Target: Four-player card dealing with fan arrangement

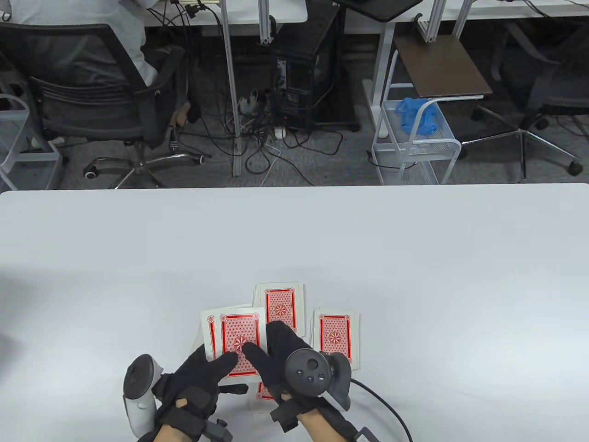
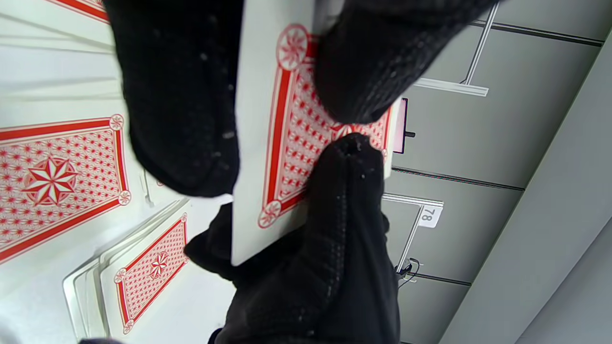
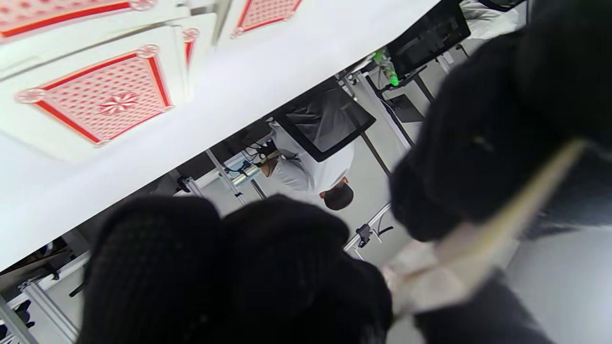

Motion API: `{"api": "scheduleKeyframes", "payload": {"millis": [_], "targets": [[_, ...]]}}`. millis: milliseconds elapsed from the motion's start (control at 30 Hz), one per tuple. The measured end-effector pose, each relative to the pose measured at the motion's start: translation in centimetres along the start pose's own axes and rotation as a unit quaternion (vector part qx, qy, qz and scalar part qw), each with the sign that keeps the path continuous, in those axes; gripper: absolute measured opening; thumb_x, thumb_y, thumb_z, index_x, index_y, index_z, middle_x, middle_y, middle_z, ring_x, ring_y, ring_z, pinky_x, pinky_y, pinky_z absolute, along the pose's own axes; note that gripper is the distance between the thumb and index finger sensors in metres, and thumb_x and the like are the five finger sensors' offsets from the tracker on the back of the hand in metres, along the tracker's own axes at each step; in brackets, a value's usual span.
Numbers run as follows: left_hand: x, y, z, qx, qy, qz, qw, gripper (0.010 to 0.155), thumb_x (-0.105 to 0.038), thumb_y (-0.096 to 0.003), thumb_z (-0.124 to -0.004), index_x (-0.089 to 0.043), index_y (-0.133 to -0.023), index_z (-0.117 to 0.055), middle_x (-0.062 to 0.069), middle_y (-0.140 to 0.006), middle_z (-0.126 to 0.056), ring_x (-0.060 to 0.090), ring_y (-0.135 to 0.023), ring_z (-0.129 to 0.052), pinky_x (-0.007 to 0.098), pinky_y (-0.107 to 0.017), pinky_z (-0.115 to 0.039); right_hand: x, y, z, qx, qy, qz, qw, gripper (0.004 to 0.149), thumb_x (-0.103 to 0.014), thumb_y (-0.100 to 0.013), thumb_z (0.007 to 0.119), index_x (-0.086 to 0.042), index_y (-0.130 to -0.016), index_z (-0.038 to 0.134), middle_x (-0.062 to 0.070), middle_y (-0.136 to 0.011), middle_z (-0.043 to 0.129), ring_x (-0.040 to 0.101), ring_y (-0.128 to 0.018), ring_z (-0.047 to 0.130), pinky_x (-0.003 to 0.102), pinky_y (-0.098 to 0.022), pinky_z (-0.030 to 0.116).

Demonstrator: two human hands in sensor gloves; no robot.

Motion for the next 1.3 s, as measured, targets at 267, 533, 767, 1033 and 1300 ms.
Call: {"api": "scheduleKeyframes", "payload": {"millis": [267,533,767,1033,1300], "targets": [[0.1,-0.2,0.7,-0.004,-0.003,0.008,1.000,0.048,-0.034,-0.0549,-0.079,-0.015,-0.099,-0.078,0.007,-0.091,-0.101,0.032,-0.069,-0.114,0.037,-0.041,-0.104,3.7,0.6,-0.8,0.015,-0.179,0.052,0.982,0.045,-0.034,-0.063,0.060,-0.004,-0.083,0.086,0.010,-0.064,0.101,0.035,-0.045,0.105,0.059,-0.035,0.088],[-2.5,1.0,4.4,-0.105,-0.083,-0.030,0.991,0.047,-0.034,-0.0540,-0.080,-0.014,-0.097,-0.081,0.008,-0.087,-0.104,0.032,-0.065,-0.115,0.037,-0.038,-0.104,7.9,1.4,0.5,-0.099,-0.052,0.174,0.978,0.037,-0.037,-0.059,0.075,-0.005,-0.063,0.093,0.027,-0.086,0.078,0.058,-0.080,0.074,0.075,-0.055,0.063],[-2.5,1.1,4.8,-0.102,-0.071,-0.032,0.992,0.047,-0.034,-0.0540,-0.080,-0.014,-0.097,-0.081,0.008,-0.087,-0.104,0.033,-0.064,-0.115,0.038,-0.038,-0.104,6.8,1.8,4.8,-0.237,0.163,0.166,0.943,0.041,-0.035,-0.058,0.083,0.001,-0.076,0.093,0.034,-0.096,0.065,0.064,-0.088,0.060,0.080,-0.059,0.052],[-1.7,0.8,4.4,-0.085,-0.058,-0.018,0.994,0.047,-0.035,-0.0529,-0.082,-0.015,-0.096,-0.083,0.006,-0.085,-0.106,0.030,-0.063,-0.117,0.036,-0.037,-0.105,6.3,1.9,6.4,-0.252,0.357,0.140,0.889,0.046,-0.047,-0.057,0.082,-0.004,-0.071,0.090,0.029,-0.092,0.070,0.060,-0.087,0.064,0.080,-0.060,0.051],[-0.6,0.4,2.0,-0.049,-0.033,0.002,0.998,0.045,-0.037,-0.0504,-0.086,-0.018,-0.092,-0.086,0.002,-0.080,-0.109,0.025,-0.060,-0.119,0.033,-0.035,-0.106,1.5,1.0,0.7,-0.018,0.027,0.026,0.999,0.058,-0.040,-0.061,0.055,0.000,-0.095,0.081,0.019,-0.077,0.096,0.035,-0.045,0.106,0.060,-0.034,0.088]]}}
Point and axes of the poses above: the tracker on the back of each hand, its own x axis roughly to the little-finger side, its own y axis roughly from the fingertips to the wrist, z = x × y, the point moved 5 cm from there along -y, roughly from the wrist to the fingertips
